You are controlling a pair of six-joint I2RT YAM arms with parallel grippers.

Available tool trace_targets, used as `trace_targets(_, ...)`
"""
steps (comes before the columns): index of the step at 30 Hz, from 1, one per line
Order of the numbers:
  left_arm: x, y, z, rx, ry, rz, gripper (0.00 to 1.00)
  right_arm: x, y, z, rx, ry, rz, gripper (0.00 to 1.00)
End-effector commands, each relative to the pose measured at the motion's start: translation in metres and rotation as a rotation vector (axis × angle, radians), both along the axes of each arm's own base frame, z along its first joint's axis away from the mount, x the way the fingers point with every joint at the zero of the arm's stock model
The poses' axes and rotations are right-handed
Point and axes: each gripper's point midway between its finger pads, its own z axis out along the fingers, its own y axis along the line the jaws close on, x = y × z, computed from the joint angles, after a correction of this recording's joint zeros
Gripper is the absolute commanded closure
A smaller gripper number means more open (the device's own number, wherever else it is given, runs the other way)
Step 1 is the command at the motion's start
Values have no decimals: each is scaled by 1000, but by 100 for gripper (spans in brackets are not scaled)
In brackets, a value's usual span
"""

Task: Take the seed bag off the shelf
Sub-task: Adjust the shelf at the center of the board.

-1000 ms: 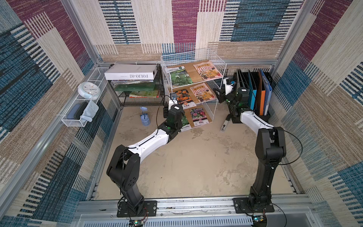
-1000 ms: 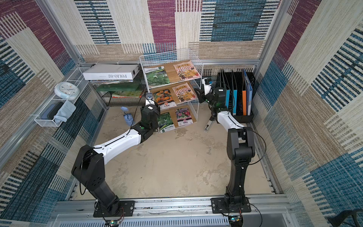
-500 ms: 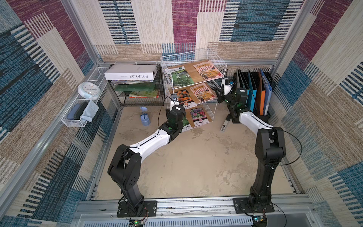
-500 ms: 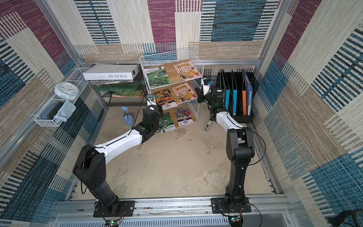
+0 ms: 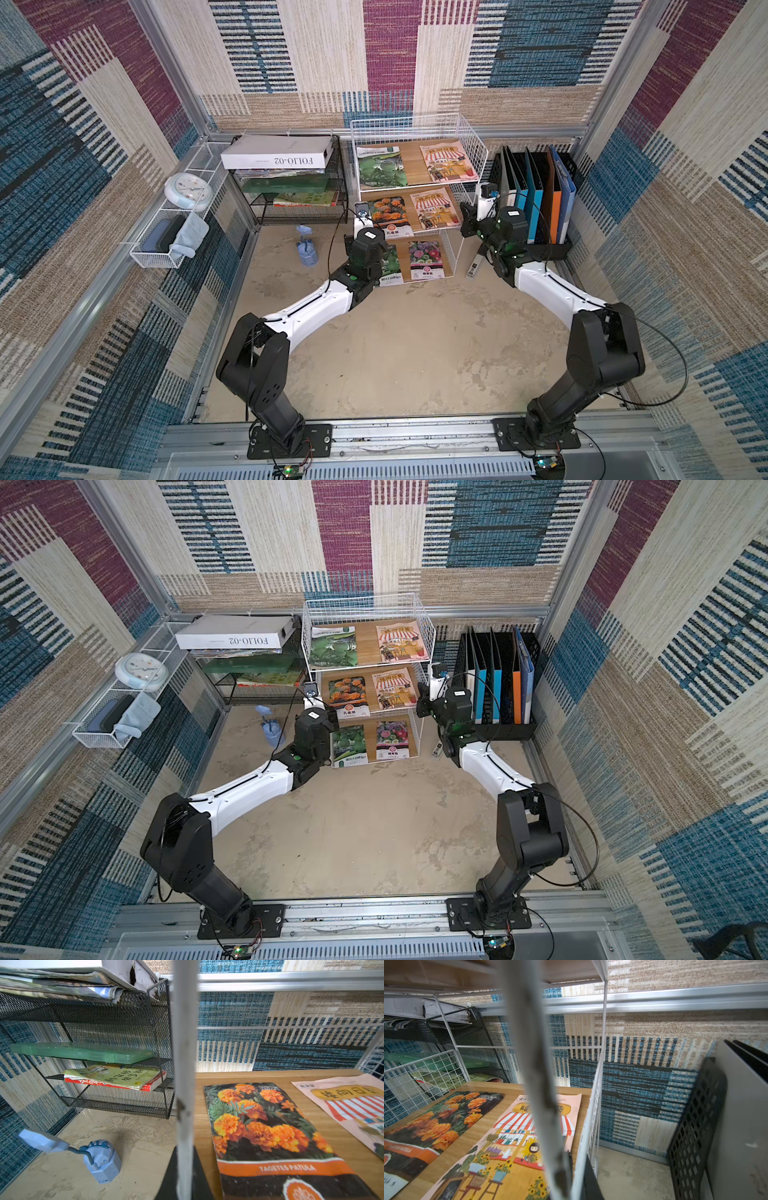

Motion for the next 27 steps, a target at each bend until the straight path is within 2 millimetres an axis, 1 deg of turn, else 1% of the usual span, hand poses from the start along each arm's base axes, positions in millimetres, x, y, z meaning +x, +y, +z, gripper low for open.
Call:
trace_targets(1,-3,13,-32,119,100,44,100,-24,-5,32,154,-88,-23,100)
trace_targets(4,-1,11,-42,144,117,30,100,-36,-14,21,185,-73,-77,100)
trace_targets(8,-5,13,-48,137,128,34,100,-44,-14,11,194,-47,-85,100)
trace_targets(11,-12,21,-47,123,116,54,100,-42,-12,6,187,-37,-79,100)
trace_targets(14,-16,26,-44,126,113,70,100,-36,-9,4,171,-29,-74,100)
trace_targets(18,-17,27,-43,147,115,70,100,-28,-6,3,160,-21,-74,100)
trace_targets(21,-14,27,-41,161,120,72,100,-28,-5,4,168,-23,-72,100)
trace_targets(22,-13,27,-40,162,120,72,98,-28,-5,4,170,-22,-71,100)
trace_targets(25,-10,26,-39,170,123,69,88,-30,-6,3,175,-18,-73,100)
trace_targets(27,-7,25,-37,174,121,63,86,-31,-7,3,179,-17,-80,100)
